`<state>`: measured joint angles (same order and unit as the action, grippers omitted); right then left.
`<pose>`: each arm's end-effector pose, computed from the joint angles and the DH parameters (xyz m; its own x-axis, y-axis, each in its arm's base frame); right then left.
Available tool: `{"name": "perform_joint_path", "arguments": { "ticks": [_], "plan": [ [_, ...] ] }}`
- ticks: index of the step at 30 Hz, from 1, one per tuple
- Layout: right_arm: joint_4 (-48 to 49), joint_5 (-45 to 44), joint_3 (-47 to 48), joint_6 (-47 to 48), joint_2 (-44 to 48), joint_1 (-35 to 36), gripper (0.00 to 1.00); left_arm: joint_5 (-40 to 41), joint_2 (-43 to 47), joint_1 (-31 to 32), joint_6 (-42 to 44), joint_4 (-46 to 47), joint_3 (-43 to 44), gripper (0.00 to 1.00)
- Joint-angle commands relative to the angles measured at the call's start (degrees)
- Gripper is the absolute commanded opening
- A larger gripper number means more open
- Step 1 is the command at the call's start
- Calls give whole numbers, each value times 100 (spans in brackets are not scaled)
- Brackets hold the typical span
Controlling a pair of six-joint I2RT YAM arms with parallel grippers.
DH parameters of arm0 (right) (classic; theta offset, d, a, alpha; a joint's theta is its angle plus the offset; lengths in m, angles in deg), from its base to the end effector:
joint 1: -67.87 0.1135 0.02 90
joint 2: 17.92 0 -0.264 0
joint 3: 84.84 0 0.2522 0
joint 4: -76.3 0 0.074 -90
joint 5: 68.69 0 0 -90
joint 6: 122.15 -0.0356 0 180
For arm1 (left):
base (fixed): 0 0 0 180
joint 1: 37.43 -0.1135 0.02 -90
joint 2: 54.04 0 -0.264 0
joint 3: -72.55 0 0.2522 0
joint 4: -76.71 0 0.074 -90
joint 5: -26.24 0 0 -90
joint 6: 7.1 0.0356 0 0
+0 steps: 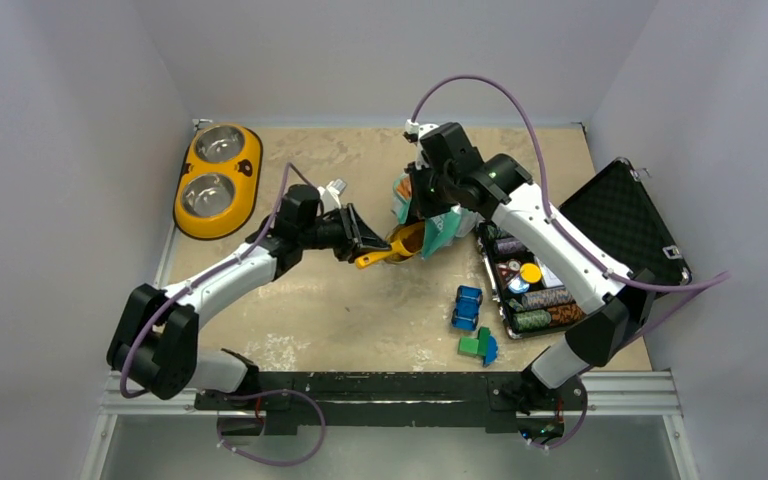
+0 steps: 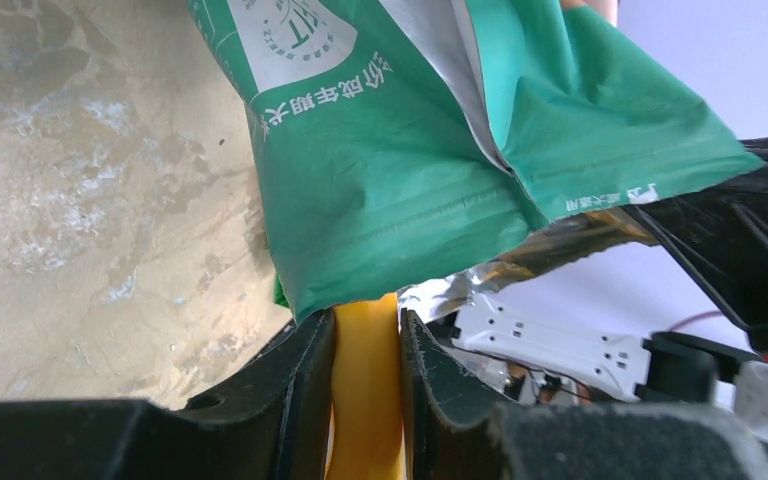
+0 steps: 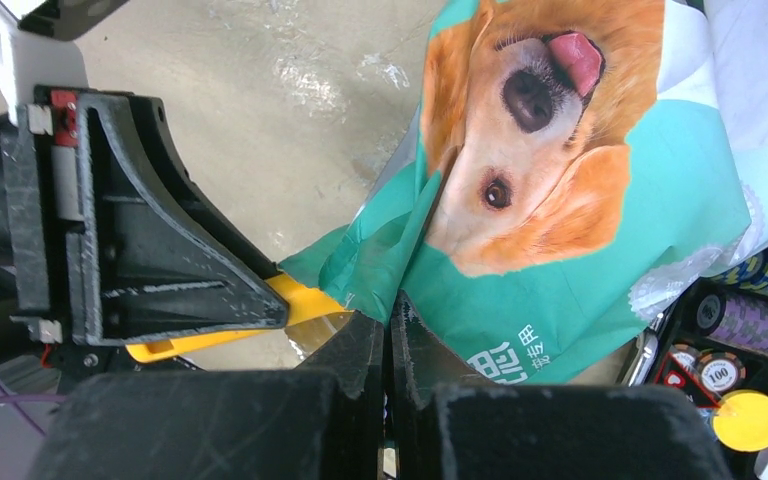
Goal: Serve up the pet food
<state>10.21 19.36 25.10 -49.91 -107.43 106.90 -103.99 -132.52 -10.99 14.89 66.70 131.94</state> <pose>0.2576 0.2073 0.3872 -0.7154 -0.1875 -0.6730 -0.4123 0.8910 0.1900 0.2530 -0.1515 0.2405 -0.9468 -0.3198 -0.0359 -0.0873 0.3627 -0.9278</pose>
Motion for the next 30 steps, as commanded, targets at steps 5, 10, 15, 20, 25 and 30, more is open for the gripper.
{"name": "perform_joint_path", "arguments": {
  "ticks": [5, 10, 15, 20, 25, 30],
  "plan": [
    [265, 77, 870, -249, 28, 61, 0, 1346, -473, 415, 484, -1177, 628, 0],
    [292, 99, 940, -283, -34, 82, 0, 1617, -575, 551, 488, -1212, 663, 2],
    [289, 76, 977, -298, -72, 136, 0, 2143, -568, 754, 732, -1225, 688, 11],
    [282, 14, 1100, -315, -111, 195, 0, 2626, -394, 918, 956, -1238, 600, 22],
    [226, -33, 1277, -325, -200, 252, 0, 3219, -327, 1084, 1254, -1474, 726, 30],
    [163, -67, 1431, -312, -264, 301, 0, 3664, -267, 1251, 1431, -1749, 819, 39]
  ]
}}
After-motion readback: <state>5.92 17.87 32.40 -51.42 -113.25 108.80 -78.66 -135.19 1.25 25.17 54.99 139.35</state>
